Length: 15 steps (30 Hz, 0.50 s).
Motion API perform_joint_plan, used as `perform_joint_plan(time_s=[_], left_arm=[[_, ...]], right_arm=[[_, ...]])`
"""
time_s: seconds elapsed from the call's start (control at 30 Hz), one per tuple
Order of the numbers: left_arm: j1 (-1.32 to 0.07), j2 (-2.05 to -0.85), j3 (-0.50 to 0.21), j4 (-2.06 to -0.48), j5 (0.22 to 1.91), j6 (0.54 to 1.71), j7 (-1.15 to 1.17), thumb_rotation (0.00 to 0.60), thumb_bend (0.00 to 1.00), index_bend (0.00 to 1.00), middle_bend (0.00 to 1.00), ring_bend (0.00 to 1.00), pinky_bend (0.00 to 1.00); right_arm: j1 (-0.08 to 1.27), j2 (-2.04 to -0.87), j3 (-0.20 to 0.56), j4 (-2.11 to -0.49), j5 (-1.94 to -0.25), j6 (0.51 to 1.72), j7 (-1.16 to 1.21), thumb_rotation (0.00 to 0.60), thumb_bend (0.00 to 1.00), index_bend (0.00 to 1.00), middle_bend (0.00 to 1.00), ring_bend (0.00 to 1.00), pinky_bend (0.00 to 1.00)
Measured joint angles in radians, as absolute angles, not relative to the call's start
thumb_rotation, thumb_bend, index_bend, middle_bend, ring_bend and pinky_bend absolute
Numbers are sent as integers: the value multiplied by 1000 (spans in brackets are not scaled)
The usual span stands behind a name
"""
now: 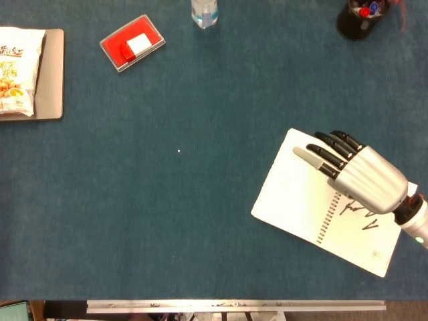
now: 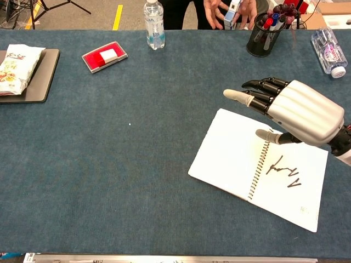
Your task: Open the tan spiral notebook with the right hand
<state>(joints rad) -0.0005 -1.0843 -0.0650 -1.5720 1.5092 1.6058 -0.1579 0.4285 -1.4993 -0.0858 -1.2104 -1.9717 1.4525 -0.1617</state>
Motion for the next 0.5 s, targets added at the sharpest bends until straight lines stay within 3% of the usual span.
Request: perform_joint_plan(time_s=[0.17, 0.5], left_arm=[[-1, -1085, -65, -1571, 1509, 1606, -158, 600, 189, 440, 369, 210, 419], [-1, -1087, -65, -1569, 1515, 1611, -157, 600, 190, 440, 369, 210, 419]], right_arm=[[423, -1496, -86, -1218, -1971, 1483, -147, 600, 232, 0, 277, 172, 266], [376, -1412, -85, -1347, -1925, 1512, -189, 600, 232, 119, 276, 172, 274]])
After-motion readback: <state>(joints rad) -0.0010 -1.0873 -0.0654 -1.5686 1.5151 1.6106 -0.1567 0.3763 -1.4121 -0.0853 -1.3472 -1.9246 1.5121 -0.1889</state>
